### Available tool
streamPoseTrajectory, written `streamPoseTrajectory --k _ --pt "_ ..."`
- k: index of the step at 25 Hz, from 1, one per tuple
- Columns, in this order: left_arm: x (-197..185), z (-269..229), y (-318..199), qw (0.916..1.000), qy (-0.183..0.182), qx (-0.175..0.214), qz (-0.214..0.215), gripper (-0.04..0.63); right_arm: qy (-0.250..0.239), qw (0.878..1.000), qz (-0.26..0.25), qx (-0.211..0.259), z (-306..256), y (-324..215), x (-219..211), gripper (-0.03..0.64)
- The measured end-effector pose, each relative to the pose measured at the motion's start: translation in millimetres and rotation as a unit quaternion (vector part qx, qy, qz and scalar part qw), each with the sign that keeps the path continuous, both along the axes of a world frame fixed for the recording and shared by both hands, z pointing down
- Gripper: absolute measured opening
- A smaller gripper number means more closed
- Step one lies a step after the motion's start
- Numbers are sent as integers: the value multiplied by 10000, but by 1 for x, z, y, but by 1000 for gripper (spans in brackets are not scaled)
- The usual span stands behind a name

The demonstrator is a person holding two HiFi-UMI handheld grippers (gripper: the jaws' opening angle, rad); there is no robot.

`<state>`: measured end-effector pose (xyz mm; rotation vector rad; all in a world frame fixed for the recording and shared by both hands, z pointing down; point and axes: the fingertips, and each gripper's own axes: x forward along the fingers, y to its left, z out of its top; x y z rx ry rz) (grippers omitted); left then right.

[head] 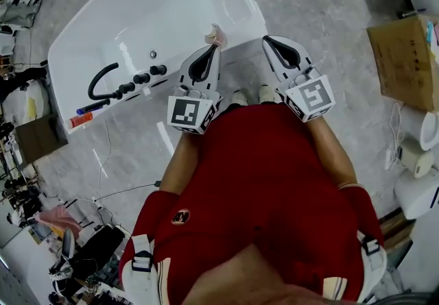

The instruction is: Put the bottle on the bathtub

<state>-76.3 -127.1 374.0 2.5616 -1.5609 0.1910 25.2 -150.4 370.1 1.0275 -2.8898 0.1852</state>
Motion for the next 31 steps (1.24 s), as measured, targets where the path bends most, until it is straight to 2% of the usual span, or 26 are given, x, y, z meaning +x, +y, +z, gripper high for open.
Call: streamPoseTrajectory --k 16,31 --pt "-4 6 13 9998 90 -163 43 6 150 9998 -150 11 5 14 -13 -3" --pt "-12 15 24 9996 130 -238 -19 6 171 9998 -92 20 9 25 -13 -3"
